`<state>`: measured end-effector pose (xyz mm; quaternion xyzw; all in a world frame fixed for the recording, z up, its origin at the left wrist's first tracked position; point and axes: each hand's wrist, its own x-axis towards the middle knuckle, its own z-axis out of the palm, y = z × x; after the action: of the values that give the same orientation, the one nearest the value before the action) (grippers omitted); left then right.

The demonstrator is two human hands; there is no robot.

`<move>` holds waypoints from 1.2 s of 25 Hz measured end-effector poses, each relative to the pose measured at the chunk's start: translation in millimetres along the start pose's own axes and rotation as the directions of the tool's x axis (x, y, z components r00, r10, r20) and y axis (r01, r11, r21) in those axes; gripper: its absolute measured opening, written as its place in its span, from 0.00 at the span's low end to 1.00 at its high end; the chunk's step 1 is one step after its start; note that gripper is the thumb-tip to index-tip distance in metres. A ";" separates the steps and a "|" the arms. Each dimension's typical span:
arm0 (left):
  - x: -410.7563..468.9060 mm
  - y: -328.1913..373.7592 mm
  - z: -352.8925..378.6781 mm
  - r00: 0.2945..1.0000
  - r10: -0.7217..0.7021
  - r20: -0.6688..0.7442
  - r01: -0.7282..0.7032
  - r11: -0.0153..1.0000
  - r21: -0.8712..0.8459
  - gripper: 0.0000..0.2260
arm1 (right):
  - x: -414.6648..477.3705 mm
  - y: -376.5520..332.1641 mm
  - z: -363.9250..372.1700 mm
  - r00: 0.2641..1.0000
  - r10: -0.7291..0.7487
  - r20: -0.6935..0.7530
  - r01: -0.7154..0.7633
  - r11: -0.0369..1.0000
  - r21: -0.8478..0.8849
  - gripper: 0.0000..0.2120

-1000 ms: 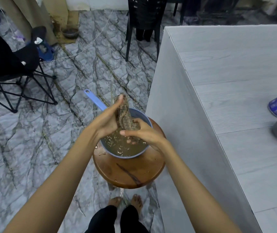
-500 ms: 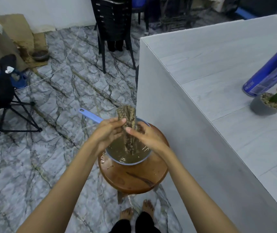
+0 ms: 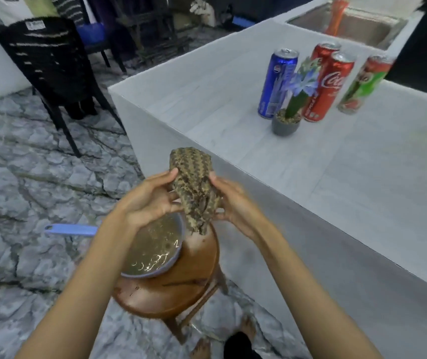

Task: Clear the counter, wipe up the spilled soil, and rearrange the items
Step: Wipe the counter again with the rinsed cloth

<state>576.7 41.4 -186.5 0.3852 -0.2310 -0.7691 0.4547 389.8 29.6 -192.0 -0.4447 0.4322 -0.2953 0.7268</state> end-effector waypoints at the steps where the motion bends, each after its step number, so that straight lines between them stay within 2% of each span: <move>1: 11.2 -1.0 23.5 1.000 -0.010 0.029 0.009 0.999 0.042 0.27 | -15.2 -10.5 -13.6 0.997 -0.045 -0.059 0.043 0.998 -0.044 0.19; 4: 40.6 -17.5 110.3 0.990 -0.014 0.137 -0.029 0.950 0.310 0.13 | -65.7 -34.4 -64.6 0.941 -0.174 -0.292 0.155 0.984 -0.088 0.20; 6: 60.5 -37.8 165.8 0.973 -0.040 0.228 -0.072 0.884 0.461 0.15 | -101.4 -43.7 -103.3 0.869 -0.209 -0.448 0.196 0.978 -0.077 0.19; 9: 95.7 -71.6 235.2 0.918 -0.167 0.360 -0.039 0.864 0.502 0.21 | -156.9 -52.0 -166.9 0.727 -0.206 -0.655 0.227 0.972 -0.054 0.23; 11: 116.8 -97.4 278.6 0.875 -0.270 0.401 0.014 0.843 0.537 0.22 | -192.2 -53.1 -214.6 0.641 -0.217 -0.736 0.223 0.971 -0.092 0.27; 13: 133.8 -128.1 316.9 0.884 -0.281 0.374 -0.054 0.733 0.678 0.22 | -214.3 -48.6 -255.8 0.582 -0.243 -0.776 0.098 0.968 -0.229 0.26; 14: 139.6 -143.4 333.0 0.910 -0.237 0.341 -0.128 0.623 0.772 0.23 | -219.8 -43.2 -275.0 0.562 -0.271 -0.782 -0.028 0.938 -0.345 0.24; 15: 143.7 -156.4 345.4 0.942 -0.160 0.297 -0.192 0.469 0.862 0.25 | -222.1 -37.8 -290.7 0.550 -0.305 -0.777 -0.184 0.864 -0.469 0.22; 16: 147.9 -166.6 353.6 0.963 -0.067 0.263 -0.232 0.299 0.926 0.27 | -222.7 -32.5 -303.3 0.542 -0.348 -0.765 -0.331 0.748 -0.575 0.20; 17: 152.9 -175.2 360.1 0.969 0.006 0.246 -0.243 0.173 0.954 0.29 | -222.5 -29.0 -314.0 0.534 -0.395 -0.748 -0.429 0.636 -0.642 0.20; 19: 159.7 -181.2 362.5 0.968 0.078 0.237 -0.243 0.086 0.966 0.29 | -212.6 -28.0 -319.7 0.524 -0.476 -0.706 -0.456 0.544 -0.705 0.20; 22: 164.5 -169.1 344.2 0.920 0.232 0.315 -0.311 -0.052 0.949 0.16 | -179.0 -17.3 -299.1 0.653 -0.448 -0.611 -0.439 0.434 -0.787 0.24; 24: 165.3 -156.8 323.4 0.858 0.350 0.377 -0.373 -0.084 0.924 0.12 | -162.6 -7.0 -297.4 0.681 -0.419 -0.601 -0.503 0.329 -0.799 0.26; 26: 170.5 -146.3 300.4 0.832 0.332 0.444 -0.422 -0.141 0.896 0.15 | -141.7 -15.9 -314.5 0.674 -0.386 -0.630 -0.536 0.331 -0.777 0.26; 28: 178.7 -142.1 277.7 0.841 0.232 0.489 -0.438 -0.240 0.866 0.18 | -113.5 -34.3 -323.9 0.663 -0.344 -0.665 -0.559 0.363 -0.745 0.27; 30: 187.1 -137.3 260.1 0.852 0.195 0.486 -0.415 -0.315 0.853 0.20 | -87.4 -41.3 -302.9 0.685 -0.353 -0.637 -0.540 0.341 -0.770 0.26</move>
<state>242.2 -55.6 -199.8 0.4567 -0.8580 -0.1775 0.1540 78.6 -35.5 -192.7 -0.5908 0.7926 -0.0927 0.1191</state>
